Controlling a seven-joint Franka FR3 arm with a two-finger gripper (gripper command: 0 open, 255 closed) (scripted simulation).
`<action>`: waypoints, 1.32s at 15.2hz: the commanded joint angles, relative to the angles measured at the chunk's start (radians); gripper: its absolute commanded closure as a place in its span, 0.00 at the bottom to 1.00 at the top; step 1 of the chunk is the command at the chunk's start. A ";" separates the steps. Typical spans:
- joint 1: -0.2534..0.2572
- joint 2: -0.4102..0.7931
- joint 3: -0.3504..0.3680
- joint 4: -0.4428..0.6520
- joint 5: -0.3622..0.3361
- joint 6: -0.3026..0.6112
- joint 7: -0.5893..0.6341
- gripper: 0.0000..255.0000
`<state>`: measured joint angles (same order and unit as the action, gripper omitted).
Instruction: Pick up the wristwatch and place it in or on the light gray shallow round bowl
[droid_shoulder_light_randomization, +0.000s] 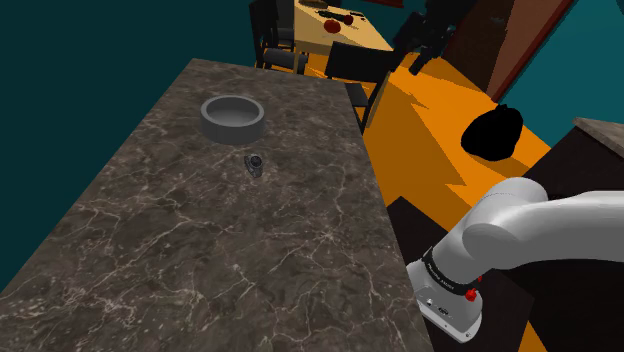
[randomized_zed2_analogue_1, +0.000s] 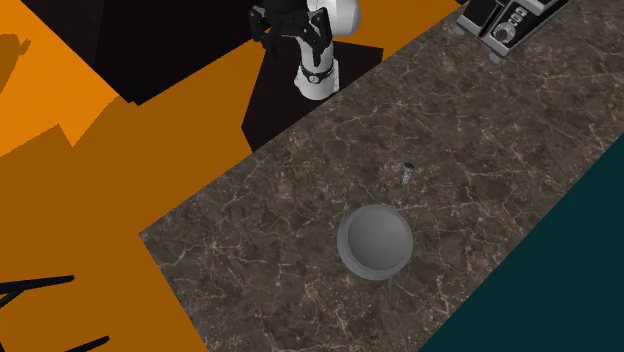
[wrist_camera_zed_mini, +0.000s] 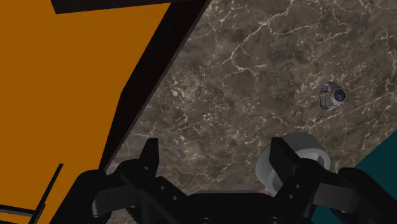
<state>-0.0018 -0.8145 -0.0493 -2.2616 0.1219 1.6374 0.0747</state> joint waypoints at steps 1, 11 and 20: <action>0.000 0.000 0.000 0.000 0.000 0.000 0.000 0.00; 0.037 0.166 0.221 -0.021 0.076 0.142 0.233 0.00; 0.052 0.416 0.409 0.062 0.084 0.264 0.452 0.00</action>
<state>0.0505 -0.4375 0.3376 -2.2250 0.2109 1.8923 0.4966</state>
